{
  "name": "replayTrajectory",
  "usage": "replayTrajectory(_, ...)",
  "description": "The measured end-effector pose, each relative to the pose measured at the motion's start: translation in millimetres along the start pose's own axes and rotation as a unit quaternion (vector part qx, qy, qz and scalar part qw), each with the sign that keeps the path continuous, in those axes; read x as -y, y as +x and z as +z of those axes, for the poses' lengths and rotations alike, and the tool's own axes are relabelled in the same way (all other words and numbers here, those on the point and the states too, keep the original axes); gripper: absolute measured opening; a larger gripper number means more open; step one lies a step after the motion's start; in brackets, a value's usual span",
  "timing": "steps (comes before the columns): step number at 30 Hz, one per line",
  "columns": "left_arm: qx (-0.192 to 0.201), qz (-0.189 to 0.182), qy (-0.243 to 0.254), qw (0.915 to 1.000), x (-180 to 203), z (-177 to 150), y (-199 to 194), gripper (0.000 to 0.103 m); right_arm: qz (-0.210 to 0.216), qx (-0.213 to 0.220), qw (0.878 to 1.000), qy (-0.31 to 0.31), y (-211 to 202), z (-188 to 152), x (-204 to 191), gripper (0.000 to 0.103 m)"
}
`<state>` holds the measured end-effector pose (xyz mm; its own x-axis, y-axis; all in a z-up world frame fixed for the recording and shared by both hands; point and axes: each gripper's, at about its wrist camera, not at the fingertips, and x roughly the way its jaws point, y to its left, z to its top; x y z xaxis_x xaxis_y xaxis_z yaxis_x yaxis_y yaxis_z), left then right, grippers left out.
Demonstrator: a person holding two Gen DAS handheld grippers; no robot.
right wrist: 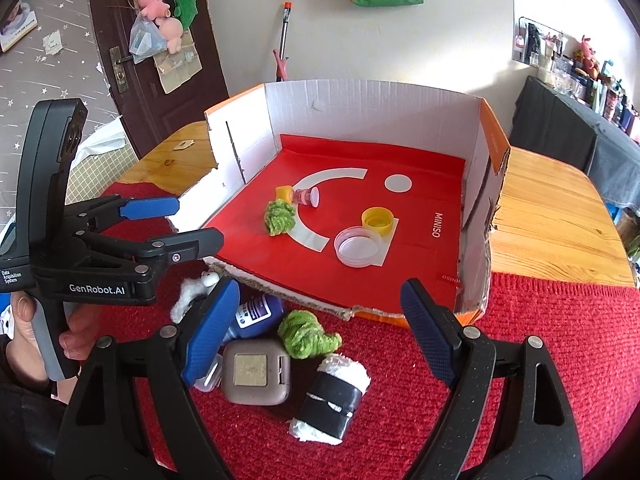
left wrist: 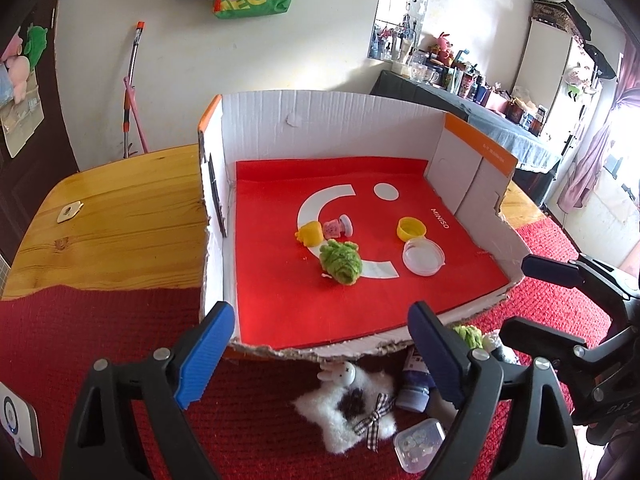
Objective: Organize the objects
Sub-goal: 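Withdraw both grippers from the box toward the remaining items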
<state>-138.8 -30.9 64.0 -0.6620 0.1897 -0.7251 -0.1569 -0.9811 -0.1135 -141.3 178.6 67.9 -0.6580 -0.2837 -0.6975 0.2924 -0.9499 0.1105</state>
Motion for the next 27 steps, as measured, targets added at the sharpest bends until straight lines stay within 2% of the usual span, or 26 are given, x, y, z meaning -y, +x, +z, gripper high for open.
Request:
replayTrajectory(6, -0.001, 0.0, 0.0, 1.0, 0, -2, -1, 0.09, -0.003, 0.0, 1.0, -0.003, -4, -5, -3, 0.083)
replayTrajectory(10, 0.0, 0.001, -0.001, 1.0, 2, -10, -5, 0.096, -0.004, 0.001, 1.0, -0.003, -8, -8, -5, 0.083)
replayTrajectory(15, -0.003, 0.006, 0.006, 1.0, 5, -19, -4, 0.096, -0.006, -0.001, 1.0, -0.006, -11, -15, -8, 0.088)
replayTrajectory(27, -0.016, 0.009, 0.0, 0.9998, 1, -33, -2, 0.098, -0.018, -0.009, 1.0, -0.01, -12, -30, -10, 0.088)
